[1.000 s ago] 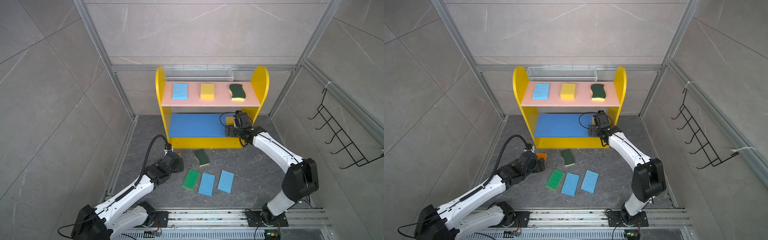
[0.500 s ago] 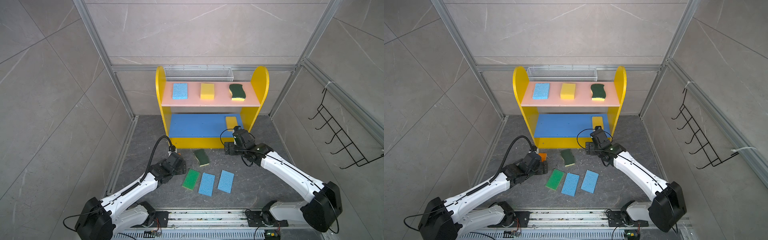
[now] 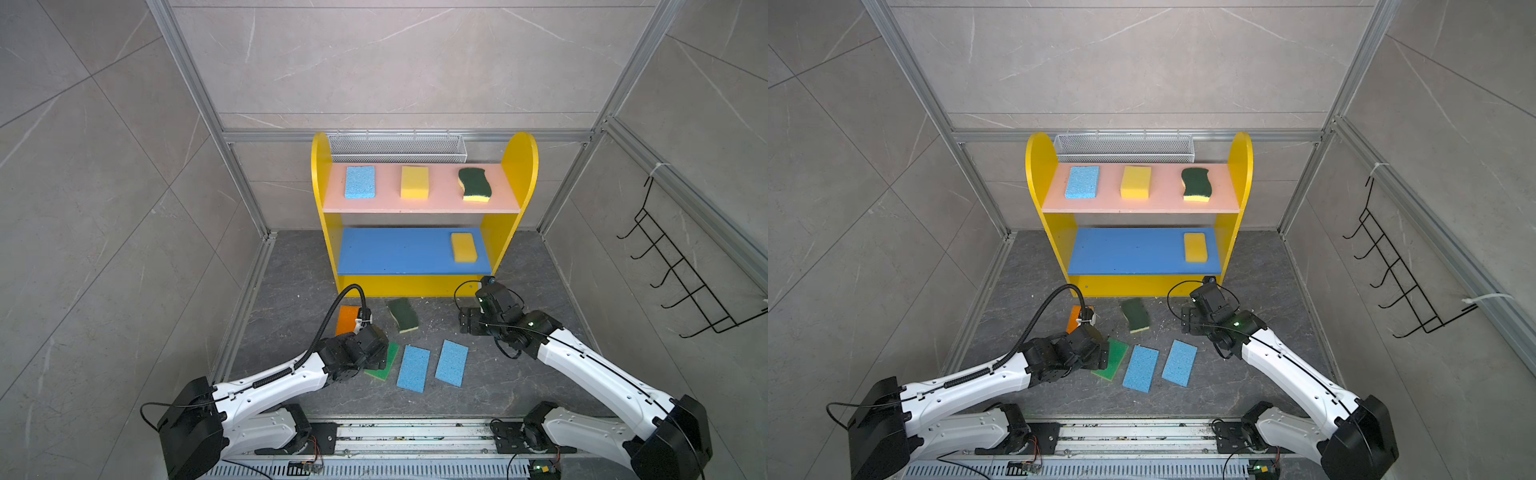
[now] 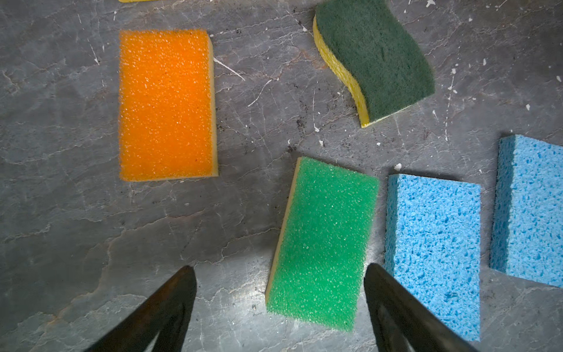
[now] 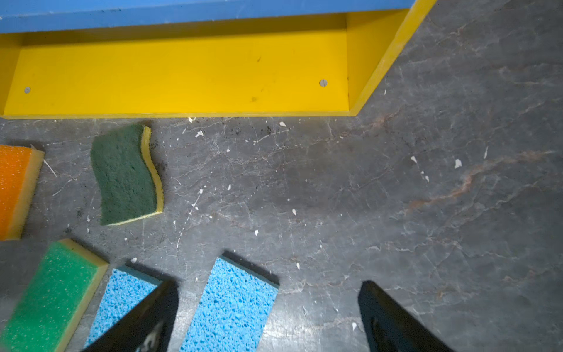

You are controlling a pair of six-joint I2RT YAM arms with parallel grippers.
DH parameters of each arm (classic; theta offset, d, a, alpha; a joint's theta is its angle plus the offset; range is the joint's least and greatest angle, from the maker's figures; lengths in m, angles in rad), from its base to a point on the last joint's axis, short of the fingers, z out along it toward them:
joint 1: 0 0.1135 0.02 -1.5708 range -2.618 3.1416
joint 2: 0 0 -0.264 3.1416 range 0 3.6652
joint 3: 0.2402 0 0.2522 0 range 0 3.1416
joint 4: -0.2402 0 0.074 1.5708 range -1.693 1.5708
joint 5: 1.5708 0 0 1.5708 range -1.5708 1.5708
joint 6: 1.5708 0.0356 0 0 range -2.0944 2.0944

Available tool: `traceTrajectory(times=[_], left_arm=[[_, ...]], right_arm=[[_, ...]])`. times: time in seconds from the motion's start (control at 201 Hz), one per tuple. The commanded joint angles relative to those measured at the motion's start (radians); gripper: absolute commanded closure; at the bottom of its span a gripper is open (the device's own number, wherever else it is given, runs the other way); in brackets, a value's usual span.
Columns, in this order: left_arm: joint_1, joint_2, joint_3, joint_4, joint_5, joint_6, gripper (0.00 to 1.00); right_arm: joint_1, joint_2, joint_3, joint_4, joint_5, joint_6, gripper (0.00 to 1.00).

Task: Arrange cleaning sponges on a shelf
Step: Place the cleaning sponge at the shelf, then pick up the cleaning sponge from the bottom-center of the table.

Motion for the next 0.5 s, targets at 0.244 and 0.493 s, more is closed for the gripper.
traceTrajectory(times=[0.244, 0.493], left_arm=[[-0.094, 0.117, 0.008, 0.016, 0.012, -0.047, 0.09], [-0.102, 0.232, 0.027, 0.03, 0.111, -0.005, 0.07]], right_arm=[[0.003, -0.092, -0.089, -0.052, -0.005, 0.062, 0.05], [0.003, -0.108, -0.097, -0.065, -0.001, 0.065, 0.05]])
